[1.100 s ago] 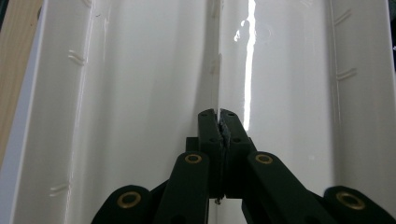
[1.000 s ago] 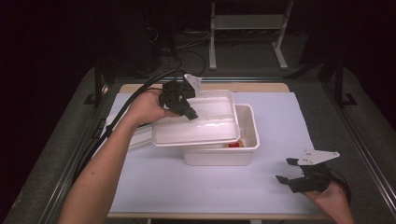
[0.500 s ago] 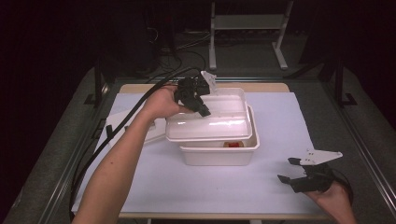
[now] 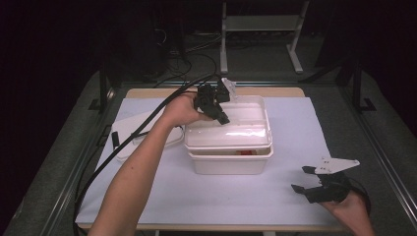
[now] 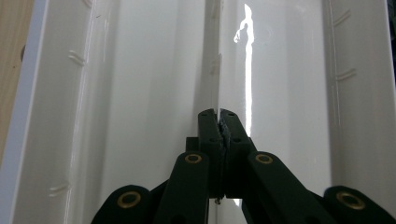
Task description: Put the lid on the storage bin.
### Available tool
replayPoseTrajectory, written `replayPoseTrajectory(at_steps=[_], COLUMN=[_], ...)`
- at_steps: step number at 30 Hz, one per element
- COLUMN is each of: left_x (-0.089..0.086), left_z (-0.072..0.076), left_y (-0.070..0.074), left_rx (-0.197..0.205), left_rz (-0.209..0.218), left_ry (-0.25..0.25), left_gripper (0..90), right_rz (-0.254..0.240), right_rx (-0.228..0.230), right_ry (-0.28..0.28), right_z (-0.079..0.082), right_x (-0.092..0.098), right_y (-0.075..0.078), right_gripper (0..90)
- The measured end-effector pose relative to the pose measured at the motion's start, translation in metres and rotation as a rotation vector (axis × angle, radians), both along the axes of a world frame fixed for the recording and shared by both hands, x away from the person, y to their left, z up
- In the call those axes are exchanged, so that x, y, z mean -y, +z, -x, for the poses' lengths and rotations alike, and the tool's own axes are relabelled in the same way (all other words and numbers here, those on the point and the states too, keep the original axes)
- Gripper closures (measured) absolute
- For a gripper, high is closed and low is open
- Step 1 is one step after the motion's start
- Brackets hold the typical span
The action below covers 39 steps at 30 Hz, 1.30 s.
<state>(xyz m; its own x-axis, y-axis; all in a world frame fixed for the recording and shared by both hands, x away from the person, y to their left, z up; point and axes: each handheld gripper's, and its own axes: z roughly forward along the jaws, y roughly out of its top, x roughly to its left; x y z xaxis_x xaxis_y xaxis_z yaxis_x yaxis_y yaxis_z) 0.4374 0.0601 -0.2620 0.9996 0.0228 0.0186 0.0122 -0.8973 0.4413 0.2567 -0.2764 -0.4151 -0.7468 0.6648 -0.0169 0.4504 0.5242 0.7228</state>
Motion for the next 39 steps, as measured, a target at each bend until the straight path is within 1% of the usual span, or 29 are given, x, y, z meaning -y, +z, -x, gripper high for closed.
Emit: replayPoseTrajectory(at_steps=[2, 6, 11, 14, 19, 21, 28, 31, 32, 37, 39], left_x=[0.0, 0.004, 0.007, 0.009, 0.01, 0.011, 0.011, 0.012, 0.012, 0.012, 0.011], left_z=[-0.001, -0.001, -0.002, -0.001, -0.002, -0.002, -0.003, -0.003, -0.003, -0.003, -0.004], left_y=[-0.001, -0.008, -0.012, -0.016, -0.02, -0.024, -0.031, -0.034, -0.035, -0.038, -0.039], left_rx=[-0.003, -0.005, -0.008, -0.001, -0.008, -0.009, -0.016, -0.026, -0.024, -0.027, -0.032], left_rz=[0.003, -0.008, -0.011, -0.03, -0.028, -0.038, -0.027, -0.031, -0.036, -0.031, -0.022], left_ry=[0.001, -0.003, -0.007, -0.011, -0.014, -0.014, -0.016, -0.017, -0.018, -0.017, -0.015], left_gripper=[89.4, 89.4, 89.4, 89.3, 89.4, 89.4, 89.3, 89.3, 89.3, 89.3, 89.3], right_rz=[0.001, 0.002, 0.003, 0.0, 0.0, -0.001, -0.003, -0.001, -0.001, -0.002, -0.001], right_rx=[0.0, 0.002, 0.004, 0.003, 0.004, 0.004, 0.001, -0.001, 0.001, 0.002, 0.002], right_ry=[0.0, 0.001, 0.001, 0.0, 0.002, 0.002, 0.001, 0.001, 0.003, 0.004, 0.005], right_z=[0.0, 0.0, 0.0, 0.001, 0.001, 0.001, 0.001, 0.001, 0.001, 0.002, 0.001], right_x=[0.0, 0.0, 0.0, -0.001, -0.001, 0.0, -0.001, -0.001, -0.001, -0.001, -0.001], right_y=[0.0, 0.0, 0.001, 0.001, 0.001, 0.001, 0.001, 0.001, 0.001, 0.001, 0.001], right_gripper=[24.5, 24.5, 24.5, 24.5, 24.5, 24.5, 24.5, 24.5, 24.5, 24.5, 24.5])
